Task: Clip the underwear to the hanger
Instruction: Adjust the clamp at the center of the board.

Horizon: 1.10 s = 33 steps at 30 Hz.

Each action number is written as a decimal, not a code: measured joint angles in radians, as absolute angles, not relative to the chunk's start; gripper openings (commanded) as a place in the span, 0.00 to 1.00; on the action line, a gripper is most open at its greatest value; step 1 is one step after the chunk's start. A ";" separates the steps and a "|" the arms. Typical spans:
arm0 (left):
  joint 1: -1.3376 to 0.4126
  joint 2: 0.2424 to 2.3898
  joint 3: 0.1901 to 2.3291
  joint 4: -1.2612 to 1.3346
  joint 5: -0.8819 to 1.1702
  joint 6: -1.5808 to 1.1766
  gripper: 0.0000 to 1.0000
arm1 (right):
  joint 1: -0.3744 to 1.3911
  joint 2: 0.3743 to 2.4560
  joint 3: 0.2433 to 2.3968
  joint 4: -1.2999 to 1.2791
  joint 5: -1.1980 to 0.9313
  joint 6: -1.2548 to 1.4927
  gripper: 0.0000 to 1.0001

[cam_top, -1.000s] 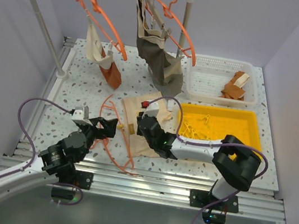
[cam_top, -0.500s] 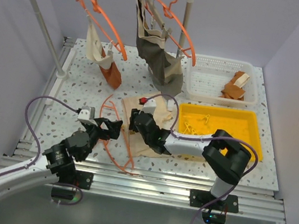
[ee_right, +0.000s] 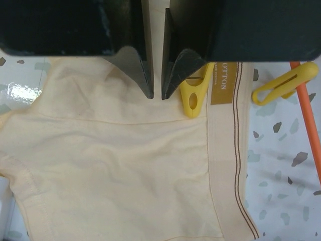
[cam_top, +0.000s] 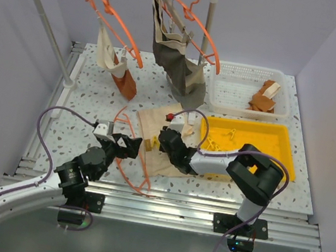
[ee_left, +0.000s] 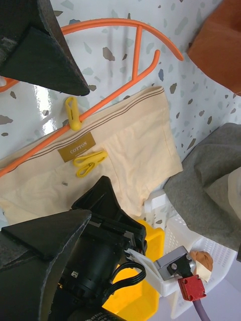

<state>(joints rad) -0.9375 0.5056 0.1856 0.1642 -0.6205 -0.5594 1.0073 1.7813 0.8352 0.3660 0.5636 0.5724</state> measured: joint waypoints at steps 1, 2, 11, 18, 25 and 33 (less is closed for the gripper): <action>-0.937 0.502 0.184 0.165 -0.621 -0.558 0.98 | 1.008 1.784 0.835 0.366 0.563 0.572 0.15; -0.937 0.497 0.183 0.165 -0.621 -0.557 0.98 | 1.008 1.788 0.835 0.368 0.563 0.570 0.15; -0.937 0.477 0.181 0.164 -0.623 -0.557 0.99 | 1.021 1.835 0.835 0.356 0.556 0.549 0.14; -0.937 0.474 0.181 0.163 -0.630 -0.558 0.99 | 1.069 1.816 0.835 0.359 0.517 0.492 0.15; -0.937 0.466 0.181 0.160 -0.636 -0.560 0.99 | 1.075 1.774 0.824 0.362 0.472 0.448 0.18; -0.937 0.459 0.181 0.153 -0.641 -0.561 0.99 | 1.072 1.718 0.828 0.360 0.467 0.322 0.47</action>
